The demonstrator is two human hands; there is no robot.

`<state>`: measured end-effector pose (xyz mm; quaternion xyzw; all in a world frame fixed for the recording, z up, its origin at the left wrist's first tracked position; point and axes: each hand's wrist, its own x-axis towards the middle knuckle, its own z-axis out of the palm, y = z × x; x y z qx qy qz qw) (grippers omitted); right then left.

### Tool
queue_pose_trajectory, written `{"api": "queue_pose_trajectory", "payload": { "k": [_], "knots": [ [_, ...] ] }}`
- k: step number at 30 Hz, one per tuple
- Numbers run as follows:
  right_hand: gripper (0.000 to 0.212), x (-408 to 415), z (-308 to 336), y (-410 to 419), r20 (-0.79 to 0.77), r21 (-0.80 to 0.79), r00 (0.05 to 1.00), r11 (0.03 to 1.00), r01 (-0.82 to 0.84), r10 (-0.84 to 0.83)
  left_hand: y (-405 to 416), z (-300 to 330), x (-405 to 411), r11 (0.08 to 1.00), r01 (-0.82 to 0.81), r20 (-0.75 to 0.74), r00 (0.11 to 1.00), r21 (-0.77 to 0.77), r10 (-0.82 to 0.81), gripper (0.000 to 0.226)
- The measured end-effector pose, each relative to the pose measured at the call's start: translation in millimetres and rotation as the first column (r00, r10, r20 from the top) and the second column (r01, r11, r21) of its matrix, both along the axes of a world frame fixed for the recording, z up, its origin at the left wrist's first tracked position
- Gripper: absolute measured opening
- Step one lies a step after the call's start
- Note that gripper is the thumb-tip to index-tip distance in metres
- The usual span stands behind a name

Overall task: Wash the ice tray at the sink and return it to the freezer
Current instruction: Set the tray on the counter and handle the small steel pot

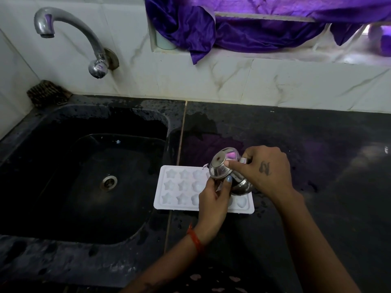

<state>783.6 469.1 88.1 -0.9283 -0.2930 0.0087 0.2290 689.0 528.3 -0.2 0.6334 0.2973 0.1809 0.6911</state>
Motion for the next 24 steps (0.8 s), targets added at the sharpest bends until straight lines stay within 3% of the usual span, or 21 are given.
{"api": "queue_pose_trajectory", "payload": {
  "k": [6, 14, 24],
  "knots": [
    [0.045, 3, -3, -2, -0.001, 0.013, 1.0, 1.0, -0.001, 0.001, 0, -3, 0, 0.999, -0.014, -0.026, 1.0, 0.047, 0.015, 0.018],
    [0.044, 10, -14, -14, -0.144, 0.211, 0.989, 0.976, 0.051, -0.021, 0, 2, 1, 0.973, -0.018, -0.034, 0.999, 0.231, 0.026, 0.029],
    [0.043, 10, -10, -24, -0.096, 0.17, 0.994, 0.983, 0.073, -0.057, -5, 1, 4, 0.989, 0.013, -0.06, 0.998, 0.15, -0.004, 0.02]
  ]
}}
